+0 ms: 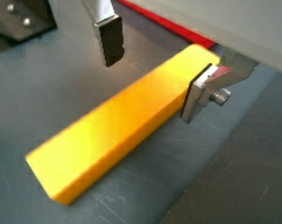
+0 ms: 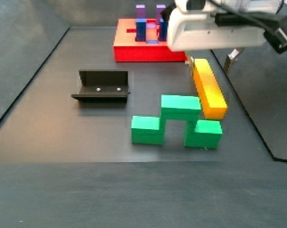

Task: Pick up the yellow object. Move up. Move to above the board. Insert the yellow object.
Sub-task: Pick up the yellow object.

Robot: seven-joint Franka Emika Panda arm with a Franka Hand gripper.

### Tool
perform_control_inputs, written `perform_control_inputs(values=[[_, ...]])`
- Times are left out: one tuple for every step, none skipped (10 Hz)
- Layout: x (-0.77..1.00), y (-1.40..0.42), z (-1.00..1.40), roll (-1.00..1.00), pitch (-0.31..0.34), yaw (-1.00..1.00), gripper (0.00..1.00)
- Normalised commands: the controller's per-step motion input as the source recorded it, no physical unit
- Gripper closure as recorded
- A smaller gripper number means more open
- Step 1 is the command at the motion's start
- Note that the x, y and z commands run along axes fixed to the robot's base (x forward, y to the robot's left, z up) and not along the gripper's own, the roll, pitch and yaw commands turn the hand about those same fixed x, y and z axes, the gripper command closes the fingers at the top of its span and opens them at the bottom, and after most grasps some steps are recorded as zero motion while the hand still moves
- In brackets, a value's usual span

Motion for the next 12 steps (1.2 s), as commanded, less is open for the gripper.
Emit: perform_control_inputs(values=[[-0.01,0.0,-0.48,0.0,0.0,0.22,0.0],[0.0,0.0,-0.46,0.0,0.0,0.21,0.0],[0.0,0.0,-0.39,0.0,0.0,0.14,0.0],[-0.05,0.0,-0.36,0.0,0.0,0.0,0.0],[0.0,0.01,-0.36,0.0,0.027,-0.02,0.0],[0.0,0.07,-0.39,0.0,0.021,-0.08,0.0],[0.0,0.09,-0.27,0.0,0.05,-0.13,0.0],[0.0,0.04,-0.14,-0.03,0.046,-0.12,0.0],[0.0,0.0,-0.03,0.0,0.0,0.0,0.0],[-0.01,0.05,0.0,-0.02,0.0,0.0,0.0],[0.0,0.14,0.18,-0.13,0.0,-0.06,0.0],[0.0,0.06,0.21,-0.12,0.0,-0.06,0.0]])
